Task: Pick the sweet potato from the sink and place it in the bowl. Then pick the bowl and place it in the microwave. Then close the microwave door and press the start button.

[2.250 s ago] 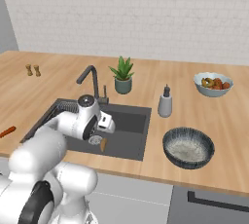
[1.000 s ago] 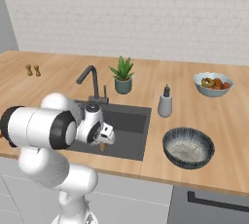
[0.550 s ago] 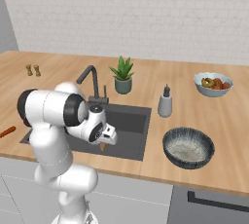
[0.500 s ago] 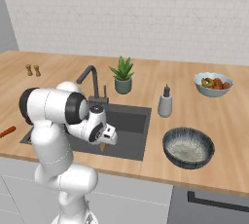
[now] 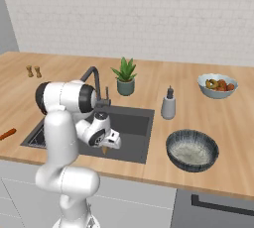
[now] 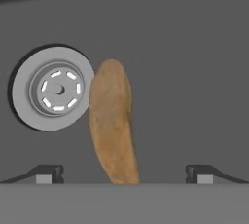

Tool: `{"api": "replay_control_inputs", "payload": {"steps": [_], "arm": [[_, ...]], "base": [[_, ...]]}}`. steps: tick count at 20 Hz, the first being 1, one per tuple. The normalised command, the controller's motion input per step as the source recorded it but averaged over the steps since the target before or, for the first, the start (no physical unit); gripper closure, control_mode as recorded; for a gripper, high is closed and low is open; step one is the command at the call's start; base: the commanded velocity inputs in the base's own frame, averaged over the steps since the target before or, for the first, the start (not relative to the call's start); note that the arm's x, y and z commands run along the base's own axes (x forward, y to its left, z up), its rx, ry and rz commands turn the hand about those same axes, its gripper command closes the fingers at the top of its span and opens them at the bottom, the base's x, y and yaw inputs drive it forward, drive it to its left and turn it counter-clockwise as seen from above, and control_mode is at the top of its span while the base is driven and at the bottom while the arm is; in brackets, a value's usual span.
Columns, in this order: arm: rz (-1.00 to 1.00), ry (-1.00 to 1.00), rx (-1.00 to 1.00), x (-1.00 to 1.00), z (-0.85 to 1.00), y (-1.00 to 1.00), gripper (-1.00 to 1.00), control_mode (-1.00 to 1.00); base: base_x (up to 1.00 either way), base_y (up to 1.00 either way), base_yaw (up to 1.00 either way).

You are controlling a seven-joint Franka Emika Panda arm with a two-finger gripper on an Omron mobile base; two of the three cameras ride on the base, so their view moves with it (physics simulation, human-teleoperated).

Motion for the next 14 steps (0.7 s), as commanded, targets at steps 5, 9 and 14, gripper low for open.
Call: {"api": "replay_control_inputs", "payload": {"steps": [5,9,14], "arm": [[0.0,0.0,0.0,0.38,-0.3,0.02,-1.0,-1.0],[0.0,0.0,0.0,0.19,-0.4,0.0,-1.0,-1.0],[0.0,0.0,0.0,0.09,-0.56,0.23,1.0,-1.0]], "base": [[0.0,0.0,0.0],[0.0,0.0,0.0],[0.0,0.0,0.0]]}}
